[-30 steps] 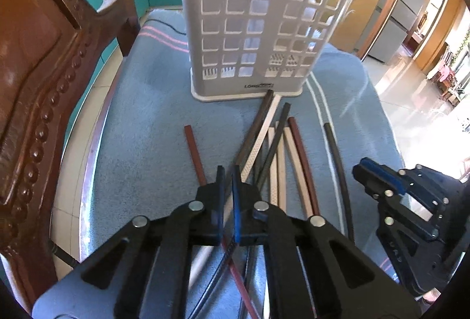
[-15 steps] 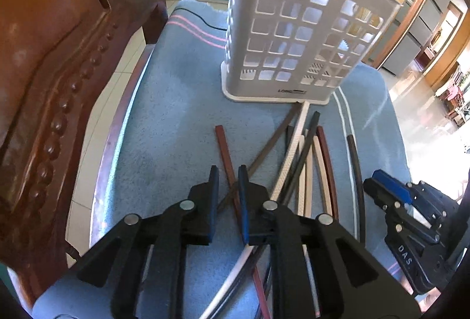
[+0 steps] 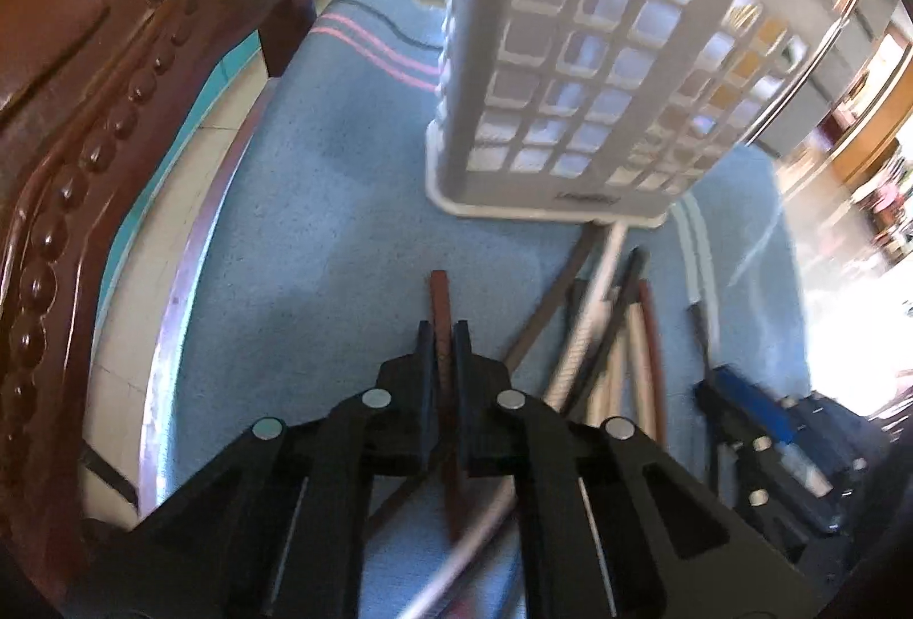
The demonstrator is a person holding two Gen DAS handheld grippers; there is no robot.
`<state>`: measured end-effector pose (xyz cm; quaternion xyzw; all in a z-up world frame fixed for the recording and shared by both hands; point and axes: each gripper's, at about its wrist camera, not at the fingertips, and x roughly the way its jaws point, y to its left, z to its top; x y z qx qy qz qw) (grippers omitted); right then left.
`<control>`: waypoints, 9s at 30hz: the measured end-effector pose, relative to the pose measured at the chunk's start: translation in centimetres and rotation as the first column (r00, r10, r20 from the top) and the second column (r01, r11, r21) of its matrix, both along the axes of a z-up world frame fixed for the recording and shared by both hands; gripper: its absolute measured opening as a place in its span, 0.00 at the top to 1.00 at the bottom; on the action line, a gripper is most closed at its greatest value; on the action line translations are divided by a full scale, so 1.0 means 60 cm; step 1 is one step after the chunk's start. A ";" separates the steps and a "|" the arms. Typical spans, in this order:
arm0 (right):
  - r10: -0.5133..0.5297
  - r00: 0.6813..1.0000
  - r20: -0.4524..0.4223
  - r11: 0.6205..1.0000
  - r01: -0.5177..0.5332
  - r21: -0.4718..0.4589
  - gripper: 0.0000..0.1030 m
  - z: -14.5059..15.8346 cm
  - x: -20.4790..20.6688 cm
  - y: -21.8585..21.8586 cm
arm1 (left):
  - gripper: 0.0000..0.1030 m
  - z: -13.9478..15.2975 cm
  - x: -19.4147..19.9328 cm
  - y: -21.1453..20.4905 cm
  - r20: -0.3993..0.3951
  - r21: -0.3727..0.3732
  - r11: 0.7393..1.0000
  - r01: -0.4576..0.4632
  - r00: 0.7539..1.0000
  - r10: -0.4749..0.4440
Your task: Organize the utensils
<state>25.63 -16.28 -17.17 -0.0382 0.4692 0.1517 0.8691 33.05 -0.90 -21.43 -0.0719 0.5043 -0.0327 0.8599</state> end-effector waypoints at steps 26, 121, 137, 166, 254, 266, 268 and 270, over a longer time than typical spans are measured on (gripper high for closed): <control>-0.082 0.906 0.416 0.960 -0.040 0.277 0.94 0.216 -0.137 -0.131 | 0.93 0.254 -0.186 0.040 0.490 -0.068 0.998 -0.007 0.871 0.040; -0.020 1.000 0.002 0.997 0.020 0.081 0.95 0.005 -0.086 -0.019 | 0.56 0.190 -0.161 0.059 0.445 0.116 0.988 -0.102 0.895 0.040; 0.056 0.998 -0.016 0.997 -0.055 0.055 0.90 -0.002 -0.096 -0.002 | 0.52 0.155 -0.152 0.040 0.384 0.155 0.985 -0.078 0.923 0.012; -0.090 0.996 -0.012 0.985 0.090 0.146 0.81 0.018 -0.100 -0.051 | 0.50 0.124 -0.118 0.065 0.287 0.077 0.993 -0.085 0.956 0.060; -0.061 0.998 -0.029 0.998 0.061 -0.002 0.70 0.002 -0.022 -0.025 | 0.86 0.021 -0.122 0.044 0.000 0.011 0.996 0.089 0.996 -0.089; -0.077 0.997 -0.020 0.996 0.077 -0.041 0.70 0.000 -0.012 -0.013 | 0.75 -0.014 -0.082 0.034 -0.019 0.102 0.994 0.034 0.999 -0.032; -0.083 0.996 -0.014 0.995 0.082 -0.055 0.70 -0.001 -0.003 -0.007 | 0.72 -0.014 -0.075 0.028 -0.012 0.117 0.993 0.032 0.999 -0.030; -0.087 0.996 -0.002 0.993 0.087 -0.073 0.70 -0.003 0.012 0.001 | 0.71 -0.014 -0.065 0.021 -0.005 0.135 0.991 0.022 1.000 -0.022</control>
